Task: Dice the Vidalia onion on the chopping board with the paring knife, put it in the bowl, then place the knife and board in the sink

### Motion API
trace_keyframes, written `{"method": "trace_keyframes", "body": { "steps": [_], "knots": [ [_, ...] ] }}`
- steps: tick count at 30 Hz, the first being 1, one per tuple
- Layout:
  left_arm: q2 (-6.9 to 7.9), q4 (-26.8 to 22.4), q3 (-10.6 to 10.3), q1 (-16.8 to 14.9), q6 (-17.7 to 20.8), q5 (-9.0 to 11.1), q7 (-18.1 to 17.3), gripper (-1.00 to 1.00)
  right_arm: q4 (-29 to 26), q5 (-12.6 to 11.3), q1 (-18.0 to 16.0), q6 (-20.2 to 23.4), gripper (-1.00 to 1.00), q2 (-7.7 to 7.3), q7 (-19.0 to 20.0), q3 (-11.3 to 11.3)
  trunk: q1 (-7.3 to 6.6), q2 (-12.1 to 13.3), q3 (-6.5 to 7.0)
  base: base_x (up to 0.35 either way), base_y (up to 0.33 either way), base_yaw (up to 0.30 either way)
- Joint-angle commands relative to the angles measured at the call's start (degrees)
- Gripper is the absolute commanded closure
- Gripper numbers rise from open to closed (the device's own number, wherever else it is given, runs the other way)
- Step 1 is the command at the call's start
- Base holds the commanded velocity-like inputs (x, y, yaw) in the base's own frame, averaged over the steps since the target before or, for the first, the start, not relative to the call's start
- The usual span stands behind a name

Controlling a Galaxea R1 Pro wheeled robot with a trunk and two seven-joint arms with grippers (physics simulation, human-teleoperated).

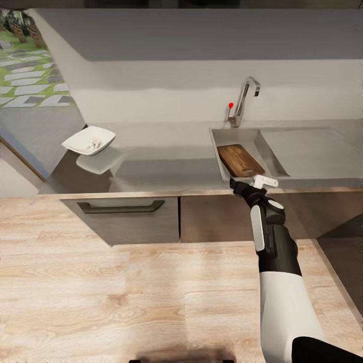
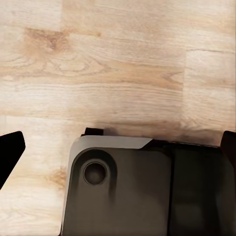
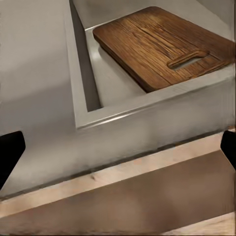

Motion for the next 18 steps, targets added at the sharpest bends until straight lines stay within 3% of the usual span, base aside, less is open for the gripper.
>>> {"method": "trace_keyframes", "body": {
  "steps": [1, 5, 8, 13, 15, 17, 18],
  "knots": [
    [-0.02, 0.04, 0.26, -0.03, -0.08, 0.47, -0.6, -1.0, 0.0, -0.08, -0.02, 0.27, -1.0, 0.04, -0.15, -0.05, 0.0, -0.1, -0.08, -0.23, 0.0, 0.0],
    [0.02, -0.01, 0.28, -0.03, -0.09, 0.46, -0.6, -1.0, 1.48, -0.09, 0.26, -2.45, -1.0, 0.04, -0.07, -0.05, 0.0, -0.1, -0.08, -0.181, 0.0, 0.0],
    [0.13, -0.04, 0.37, -0.03, -0.11, 0.47, -0.6, -1.0, 6.98, -0.08, 0.55, -9.66, -1.0, 0.04, -0.06, -0.11, 0.0, -0.1, -0.08, -0.04, 0.0, 0.0],
    [0.23, -0.08, 0.45, -0.03, -0.12, 0.47, -0.6, -1.0, 19.34, -0.02, 0.64, -21.2, -1.0, 0.04, -0.06, -0.14, 0.0, -0.1, -0.08, -0.005, 0.0, 0.0],
    [0.27, -0.12, 0.55, -0.03, -0.15, 0.47, -0.6, -1.0, 28.68, 0.41, 0.64, -29.12, -1.0, 0.04, -0.06, -0.18, 0.0, -0.1, -0.08, 0.0, 0.0, 0.0],
    [0.31, -0.13, 0.66, -0.03, -0.15, 0.47, -0.6, -1.0, 35.15, 1.91, 0.65, -34.64, -1.0, -0.16, -0.06, -0.21, 0.0, -0.1, -0.08, 0.0, 0.0, 0.0],
    [0.32, -0.13, 0.72, -0.03, -0.15, 0.47, -0.6, -1.0, 39.57, 3.89, 0.66, -38.67, -1.0, -0.47, -0.06, -0.22, 0.0, -0.1, -0.08, 0.0, 0.0, 0.0]
  ]
}}
